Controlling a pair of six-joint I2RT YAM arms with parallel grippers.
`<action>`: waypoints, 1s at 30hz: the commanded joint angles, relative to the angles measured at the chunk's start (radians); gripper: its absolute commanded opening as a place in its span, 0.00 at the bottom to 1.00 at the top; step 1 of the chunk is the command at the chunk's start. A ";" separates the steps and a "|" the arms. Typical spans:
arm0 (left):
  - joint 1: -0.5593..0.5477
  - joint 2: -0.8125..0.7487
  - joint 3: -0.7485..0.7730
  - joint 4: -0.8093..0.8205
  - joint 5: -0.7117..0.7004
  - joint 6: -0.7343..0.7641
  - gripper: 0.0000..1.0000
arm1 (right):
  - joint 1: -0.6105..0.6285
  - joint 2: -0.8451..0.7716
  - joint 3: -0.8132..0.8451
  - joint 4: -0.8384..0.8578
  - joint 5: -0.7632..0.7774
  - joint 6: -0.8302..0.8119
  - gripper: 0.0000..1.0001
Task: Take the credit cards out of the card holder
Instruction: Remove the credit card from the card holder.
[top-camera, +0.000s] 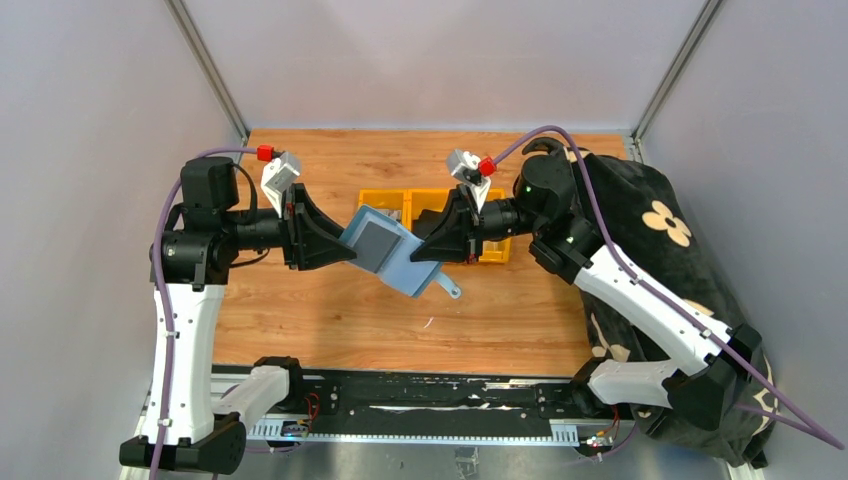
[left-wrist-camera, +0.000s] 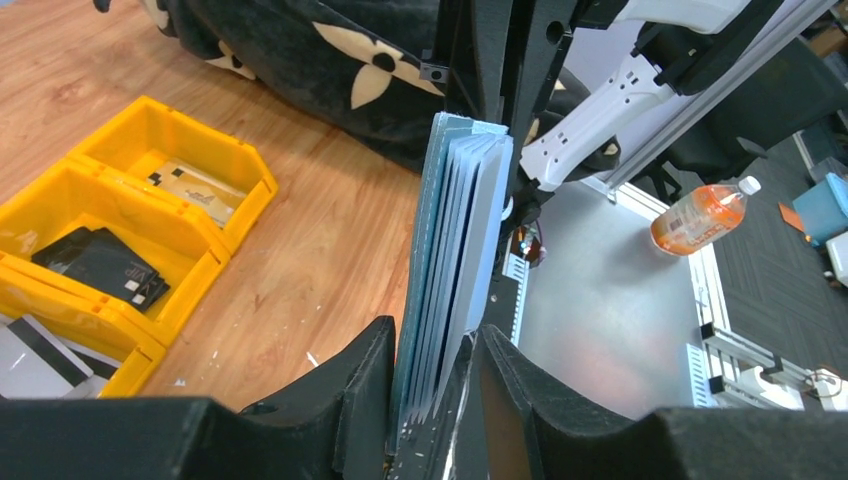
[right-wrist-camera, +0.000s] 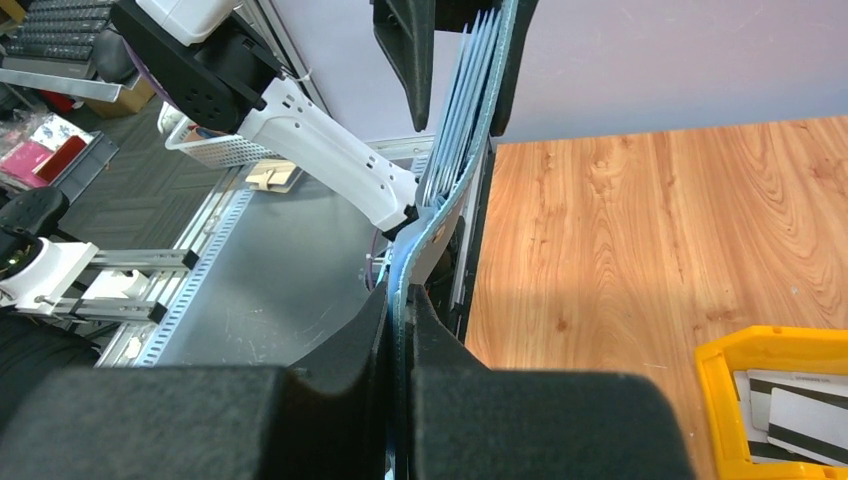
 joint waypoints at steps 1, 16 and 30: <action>0.000 -0.011 0.020 -0.100 0.114 0.095 0.39 | -0.014 -0.020 0.001 -0.009 -0.014 -0.036 0.00; -0.001 -0.023 -0.007 -0.100 0.079 0.128 0.33 | -0.028 -0.017 0.020 -0.082 0.010 -0.074 0.00; 0.000 -0.036 -0.002 -0.107 0.006 0.191 0.24 | -0.009 -0.011 0.021 -0.013 -0.019 -0.030 0.00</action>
